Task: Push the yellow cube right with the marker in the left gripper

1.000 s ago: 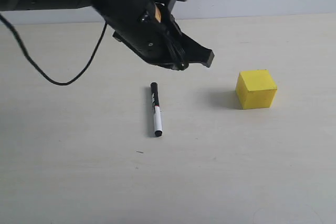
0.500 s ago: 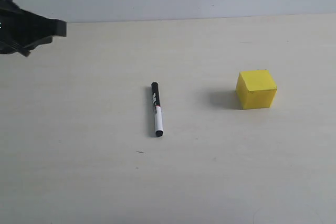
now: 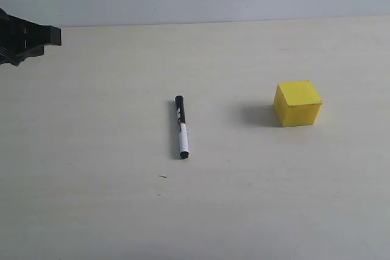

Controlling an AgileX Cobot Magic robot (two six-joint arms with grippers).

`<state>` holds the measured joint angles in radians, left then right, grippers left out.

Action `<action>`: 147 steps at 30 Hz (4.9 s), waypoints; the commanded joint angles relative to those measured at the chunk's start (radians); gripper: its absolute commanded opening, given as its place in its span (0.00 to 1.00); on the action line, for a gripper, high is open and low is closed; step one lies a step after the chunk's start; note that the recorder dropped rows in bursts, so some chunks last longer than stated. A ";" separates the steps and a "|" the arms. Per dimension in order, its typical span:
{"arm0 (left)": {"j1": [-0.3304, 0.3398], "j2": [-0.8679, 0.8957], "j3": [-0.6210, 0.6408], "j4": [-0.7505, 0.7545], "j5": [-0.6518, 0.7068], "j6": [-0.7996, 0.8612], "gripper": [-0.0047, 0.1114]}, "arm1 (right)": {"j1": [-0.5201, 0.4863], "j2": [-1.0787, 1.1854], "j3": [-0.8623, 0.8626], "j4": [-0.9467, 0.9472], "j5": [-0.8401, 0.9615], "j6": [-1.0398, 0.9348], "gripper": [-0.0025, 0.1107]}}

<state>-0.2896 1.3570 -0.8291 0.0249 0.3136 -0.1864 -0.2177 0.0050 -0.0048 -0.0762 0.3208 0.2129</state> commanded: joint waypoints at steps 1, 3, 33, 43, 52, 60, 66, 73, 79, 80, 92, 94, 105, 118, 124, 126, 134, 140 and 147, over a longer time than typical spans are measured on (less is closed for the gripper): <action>0.002 -0.060 0.018 0.046 -0.001 0.081 0.04 | -0.003 -0.005 0.005 -0.002 -0.009 -0.001 0.02; 0.004 -0.130 0.045 0.047 -0.008 0.081 0.04 | -0.003 -0.005 0.005 -0.002 -0.009 -0.001 0.02; 0.154 -1.291 0.585 0.054 -0.106 0.083 0.04 | -0.003 -0.005 0.005 -0.002 -0.009 -0.001 0.02; 0.185 -1.357 0.678 0.066 -0.106 0.083 0.04 | -0.003 -0.005 0.005 -0.002 -0.009 -0.001 0.02; 0.188 -1.357 0.742 0.066 -0.099 0.081 0.04 | -0.003 -0.005 0.005 -0.002 -0.009 -0.001 0.02; 0.188 -1.357 0.810 0.066 -0.091 0.077 0.04 | -0.003 -0.005 0.005 -0.002 -0.009 -0.001 0.02; 0.188 -1.357 0.829 0.066 -0.057 0.075 0.04 | -0.003 -0.005 0.005 -0.002 -0.009 -0.001 0.02; 0.188 -1.357 0.829 0.017 -0.027 0.052 0.04 | -0.003 -0.005 0.005 -0.002 -0.009 -0.001 0.02; 0.188 -1.357 0.829 0.017 0.003 0.052 0.04 | -0.003 -0.005 0.005 -0.002 -0.009 -0.001 0.02; 0.188 -1.357 0.829 0.017 0.003 0.052 0.04 | -0.003 -0.005 0.005 -0.002 -0.009 -0.001 0.02; 0.188 -1.357 0.829 0.024 0.007 0.059 0.04 | -0.003 -0.005 0.005 -0.002 -0.009 -0.001 0.02; 0.188 -1.357 0.829 0.024 0.007 0.059 0.04 | -0.003 -0.005 0.005 -0.002 -0.009 -0.001 0.02; 0.188 -1.357 0.829 0.024 0.007 0.059 0.04 | -0.003 -0.005 0.005 -0.002 -0.009 -0.001 0.02; 0.188 -1.357 0.829 0.024 0.007 0.059 0.04 | -0.003 -0.005 0.005 -0.002 -0.009 -0.001 0.02; 0.188 -1.357 0.829 0.024 0.007 0.059 0.04 | -0.003 -0.005 0.005 -0.002 -0.009 -0.001 0.02; 0.188 -1.357 0.829 0.024 0.007 0.059 0.04 | -0.003 -0.005 0.005 -0.002 -0.009 -0.001 0.02; 0.188 -1.357 0.829 0.024 0.007 0.059 0.04 | -0.003 -0.005 0.005 -0.002 -0.009 -0.001 0.02; 0.188 -1.357 0.829 0.024 0.007 0.059 0.04 | -0.003 -0.005 0.005 -0.002 -0.009 -0.001 0.02; 0.188 -1.357 0.829 0.024 0.007 0.059 0.04 | -0.003 -0.005 0.005 -0.002 -0.009 -0.001 0.02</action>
<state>-0.1041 0.0056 -0.0036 0.0513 0.3224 -0.1302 -0.2177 0.0050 -0.0048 -0.0762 0.3208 0.2129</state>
